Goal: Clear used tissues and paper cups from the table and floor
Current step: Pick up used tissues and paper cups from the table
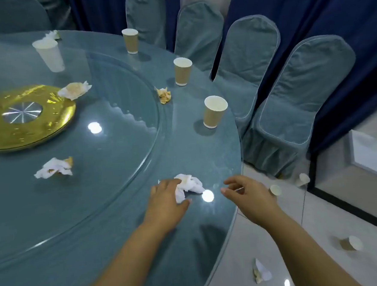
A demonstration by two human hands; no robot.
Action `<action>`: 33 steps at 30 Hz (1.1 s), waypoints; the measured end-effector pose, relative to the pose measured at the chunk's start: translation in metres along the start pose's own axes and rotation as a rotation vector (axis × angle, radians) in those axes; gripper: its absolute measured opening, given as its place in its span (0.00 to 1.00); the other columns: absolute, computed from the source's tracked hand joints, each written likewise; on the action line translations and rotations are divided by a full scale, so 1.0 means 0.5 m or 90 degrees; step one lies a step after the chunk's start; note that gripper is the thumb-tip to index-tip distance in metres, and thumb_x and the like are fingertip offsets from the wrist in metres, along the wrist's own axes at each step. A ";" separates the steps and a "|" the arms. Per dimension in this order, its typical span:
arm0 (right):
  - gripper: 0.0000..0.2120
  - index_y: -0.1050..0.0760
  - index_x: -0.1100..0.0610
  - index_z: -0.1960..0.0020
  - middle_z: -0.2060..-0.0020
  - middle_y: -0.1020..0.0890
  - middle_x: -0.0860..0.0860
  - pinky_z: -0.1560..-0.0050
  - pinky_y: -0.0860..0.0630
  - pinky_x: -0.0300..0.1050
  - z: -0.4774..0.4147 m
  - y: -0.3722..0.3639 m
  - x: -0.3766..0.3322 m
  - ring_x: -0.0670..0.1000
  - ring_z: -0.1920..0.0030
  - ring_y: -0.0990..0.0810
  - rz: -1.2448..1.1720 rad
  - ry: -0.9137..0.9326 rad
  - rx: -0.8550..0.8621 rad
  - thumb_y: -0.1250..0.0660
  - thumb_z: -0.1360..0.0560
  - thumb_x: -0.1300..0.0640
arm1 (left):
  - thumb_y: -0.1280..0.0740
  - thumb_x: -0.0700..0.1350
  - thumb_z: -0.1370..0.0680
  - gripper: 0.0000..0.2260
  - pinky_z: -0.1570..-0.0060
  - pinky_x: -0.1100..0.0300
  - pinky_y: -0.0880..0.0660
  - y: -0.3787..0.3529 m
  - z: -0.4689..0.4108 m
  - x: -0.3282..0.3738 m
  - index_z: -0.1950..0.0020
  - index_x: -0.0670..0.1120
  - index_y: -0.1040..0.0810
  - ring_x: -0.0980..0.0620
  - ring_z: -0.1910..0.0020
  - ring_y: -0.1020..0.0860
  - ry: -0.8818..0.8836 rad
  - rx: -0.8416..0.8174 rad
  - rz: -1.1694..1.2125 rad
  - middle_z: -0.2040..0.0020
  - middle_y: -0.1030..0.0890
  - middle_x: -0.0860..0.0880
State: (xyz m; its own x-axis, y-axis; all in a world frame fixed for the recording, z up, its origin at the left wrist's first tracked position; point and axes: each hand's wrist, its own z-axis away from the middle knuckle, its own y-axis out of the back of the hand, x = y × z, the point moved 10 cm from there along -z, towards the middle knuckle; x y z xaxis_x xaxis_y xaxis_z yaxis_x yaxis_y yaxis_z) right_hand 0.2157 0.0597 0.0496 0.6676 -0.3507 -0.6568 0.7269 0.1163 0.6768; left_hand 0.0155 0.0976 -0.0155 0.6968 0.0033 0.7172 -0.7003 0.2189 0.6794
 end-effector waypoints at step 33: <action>0.02 0.21 0.50 0.58 0.63 0.18 0.44 0.61 0.29 0.30 -0.440 -0.206 -0.333 0.43 0.60 0.21 0.032 0.320 -0.335 0.30 0.26 0.54 | 0.26 0.46 0.30 0.17 0.44 0.51 0.34 0.377 -0.076 -0.248 0.46 0.40 0.25 0.40 0.41 0.36 0.478 0.554 -0.025 0.40 0.32 0.41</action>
State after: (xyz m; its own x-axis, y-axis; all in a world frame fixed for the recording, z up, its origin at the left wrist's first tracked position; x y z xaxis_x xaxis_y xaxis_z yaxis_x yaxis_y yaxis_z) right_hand 0.0647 0.3105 0.0161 0.6034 0.1220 -0.7880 0.5898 0.5969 0.5440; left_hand -0.1974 0.1754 0.0178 0.4332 0.6556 0.6185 -0.3424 -0.5151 0.7858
